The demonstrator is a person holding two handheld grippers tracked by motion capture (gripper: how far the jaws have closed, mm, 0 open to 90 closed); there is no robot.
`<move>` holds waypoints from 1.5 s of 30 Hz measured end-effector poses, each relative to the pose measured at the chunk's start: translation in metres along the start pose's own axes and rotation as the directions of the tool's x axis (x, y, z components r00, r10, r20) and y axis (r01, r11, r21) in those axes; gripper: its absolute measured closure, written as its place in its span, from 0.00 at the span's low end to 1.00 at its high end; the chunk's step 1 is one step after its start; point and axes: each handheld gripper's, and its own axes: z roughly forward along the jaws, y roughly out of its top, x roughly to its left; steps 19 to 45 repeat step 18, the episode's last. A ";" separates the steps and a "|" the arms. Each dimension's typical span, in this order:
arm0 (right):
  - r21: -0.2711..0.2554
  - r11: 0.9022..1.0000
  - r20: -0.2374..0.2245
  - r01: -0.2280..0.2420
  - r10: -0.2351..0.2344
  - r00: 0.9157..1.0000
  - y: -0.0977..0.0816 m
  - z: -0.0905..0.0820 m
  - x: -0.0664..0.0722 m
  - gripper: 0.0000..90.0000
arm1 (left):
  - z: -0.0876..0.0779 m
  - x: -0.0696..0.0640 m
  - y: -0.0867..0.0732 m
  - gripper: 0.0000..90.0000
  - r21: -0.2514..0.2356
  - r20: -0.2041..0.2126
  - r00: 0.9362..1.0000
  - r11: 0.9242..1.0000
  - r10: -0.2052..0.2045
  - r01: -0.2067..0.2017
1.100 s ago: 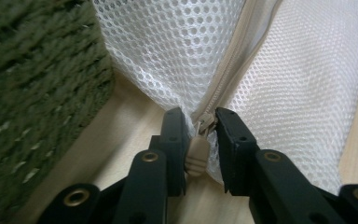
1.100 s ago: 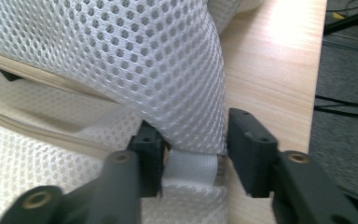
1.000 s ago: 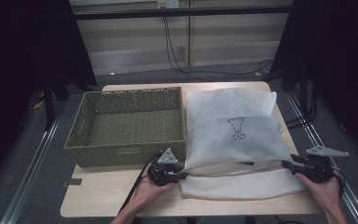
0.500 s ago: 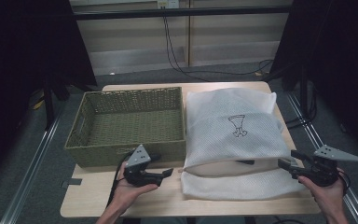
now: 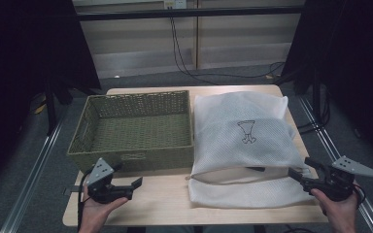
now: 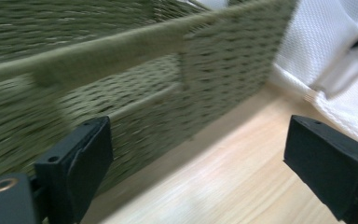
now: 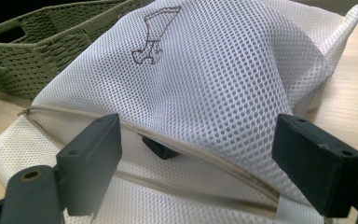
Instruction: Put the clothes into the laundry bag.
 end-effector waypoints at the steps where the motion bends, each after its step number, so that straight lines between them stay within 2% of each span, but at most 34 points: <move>1: -0.003 1.000 0.005 0.001 -0.001 1.000 -0.002 -0.001 0.002 0.16 | -0.003 0.002 -0.003 0.07 -0.020 0.000 1.000 1.000 -0.021 0.021; 3: -0.007 1.000 0.005 -0.009 0.009 1.000 -0.005 -0.004 0.004 0.16 | -0.009 0.004 -0.008 0.06 -0.030 -0.017 0.999 0.999 -0.046 0.045; 4: -0.012 1.000 0.008 -0.004 0.004 1.000 -0.006 -0.005 0.005 0.15 | -0.011 0.005 -0.010 0.05 -0.024 -0.014 0.999 0.999 -0.034 0.034; 6: -0.014 1.000 0.010 0.001 0.000 1.000 -0.009 -0.007 0.007 0.15 | -0.016 0.006 -0.013 0.06 -0.021 -0.045 0.999 0.999 -0.028 0.028; 7: -0.018 1.000 0.016 0.000 0.000 1.000 -0.010 -0.008 0.008 0.15 | -0.019 0.006 -0.015 0.05 -0.024 -0.046 0.999 0.999 -0.028 0.027; 8: -0.026 1.000 0.022 0.002 -0.001 1.000 -0.011 -0.010 0.008 0.16 | -0.024 0.008 -0.018 0.05 -0.043 -0.019 0.999 0.999 -0.031 0.030; 9: -0.028 1.000 0.018 -0.006 0.006 1.000 -0.013 -0.011 0.008 0.16 | -0.026 0.010 -0.019 0.03 -0.054 -0.028 0.999 0.998 -0.023 0.021; 10: -0.027 1.000 0.017 -0.007 0.007 1.000 -0.013 -0.011 0.009 0.16 | -0.029 0.012 -0.021 0.03 -0.061 -0.056 0.998 0.998 -0.035 0.032; 12: -0.024 1.000 0.022 -0.001 0.002 1.000 -0.014 -0.010 0.009 0.14 | -0.031 0.015 -0.022 0.03 -0.063 -0.060 0.996 0.996 -0.064 0.061; 14: -0.024 1.000 0.017 -0.008 0.008 1.000 -0.015 -0.009 0.008 0.14 | -0.035 0.015 -0.023 0.03 -0.088 -0.106 0.993 0.995 -0.059 0.050; 17: -0.028 0.999 0.031 -0.015 0.016 0.999 -0.016 -0.009 0.005 0.13 | -0.036 0.018 -0.024 0.04 -0.097 -0.136 0.989 0.994 -0.059 0.046; 18: -0.037 0.999 0.030 -0.032 0.033 0.999 -0.016 -0.010 0.004 0.12 | -0.036 0.019 -0.025 0.04 -0.102 -0.151 0.986 0.993 -0.067 0.052; 45: -0.037 0.999 0.030 -0.032 0.033 0.999 -0.016 -0.010 0.004 0.12 | -0.036 0.019 -0.025 0.04 -0.102 -0.151 0.986 0.993 -0.067 0.052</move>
